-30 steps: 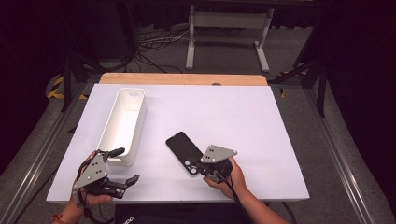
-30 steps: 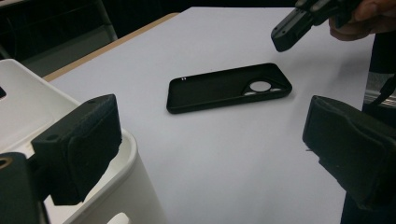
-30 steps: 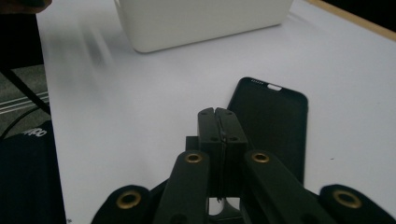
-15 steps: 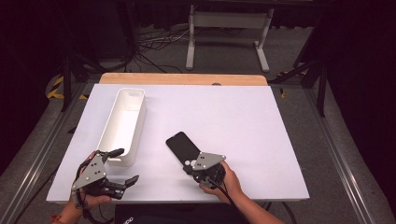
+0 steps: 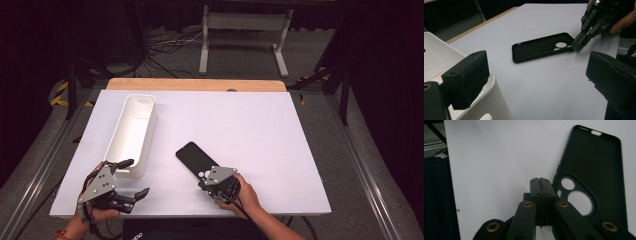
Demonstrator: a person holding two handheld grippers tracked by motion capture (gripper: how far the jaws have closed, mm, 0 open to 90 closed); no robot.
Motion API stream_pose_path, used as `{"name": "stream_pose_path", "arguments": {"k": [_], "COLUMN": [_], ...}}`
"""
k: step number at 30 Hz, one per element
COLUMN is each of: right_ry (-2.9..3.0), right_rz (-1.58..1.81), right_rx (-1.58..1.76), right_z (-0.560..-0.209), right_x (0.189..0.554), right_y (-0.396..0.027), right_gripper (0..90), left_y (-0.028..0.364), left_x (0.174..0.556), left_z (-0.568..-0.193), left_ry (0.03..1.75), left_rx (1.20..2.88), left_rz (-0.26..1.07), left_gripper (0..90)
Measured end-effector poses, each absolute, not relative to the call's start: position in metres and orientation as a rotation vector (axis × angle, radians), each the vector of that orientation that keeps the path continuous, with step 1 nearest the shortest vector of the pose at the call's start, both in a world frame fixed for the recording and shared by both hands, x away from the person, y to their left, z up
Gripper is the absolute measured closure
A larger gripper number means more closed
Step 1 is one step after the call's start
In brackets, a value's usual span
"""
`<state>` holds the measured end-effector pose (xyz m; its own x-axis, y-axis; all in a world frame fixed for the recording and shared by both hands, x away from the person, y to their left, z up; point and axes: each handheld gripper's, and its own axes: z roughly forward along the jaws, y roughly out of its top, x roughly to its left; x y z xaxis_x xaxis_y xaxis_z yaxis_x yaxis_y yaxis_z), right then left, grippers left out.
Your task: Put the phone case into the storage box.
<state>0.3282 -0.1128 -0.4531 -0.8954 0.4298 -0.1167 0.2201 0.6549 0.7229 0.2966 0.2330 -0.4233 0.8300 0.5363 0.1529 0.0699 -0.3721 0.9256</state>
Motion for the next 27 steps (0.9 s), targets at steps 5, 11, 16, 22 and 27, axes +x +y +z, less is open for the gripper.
{"name": "stream_pose_path", "arguments": {"k": [5, 11, 16, 22, 27], "right_ry": [2.611, 2.587, 2.575, 2.537, 2.499], "right_rz": [1.087, 1.017, 1.016, 0.999, 0.993], "right_rx": [0.601, 0.632, 0.672, 0.747, 0.802], "right_z": [-0.453, -0.456, -0.456, -0.455, -0.455], "right_x": [0.332, 0.337, 0.341, 0.346, 0.35], "right_y": [-0.123, -0.131, -0.138, -0.15, -0.156], "right_gripper": [90.0, 90.0, 90.0, 90.0, 90.0], "left_y": [0.237, 0.239, 0.236, 0.235, 0.234], "left_x": [0.3, 0.3, 0.3, 0.301, 0.301], "left_z": [-0.42, -0.421, -0.421, -0.422, -0.423], "left_ry": [0.48, 0.467, 0.456, 0.453, 0.45], "left_rx": [1.874, 1.885, 1.89, 1.9, 1.901], "left_rz": [0.488, 0.504, 0.517, 0.507, 0.507], "left_gripper": [5.9, 5.8, 5.8, 5.9, 5.9]}}
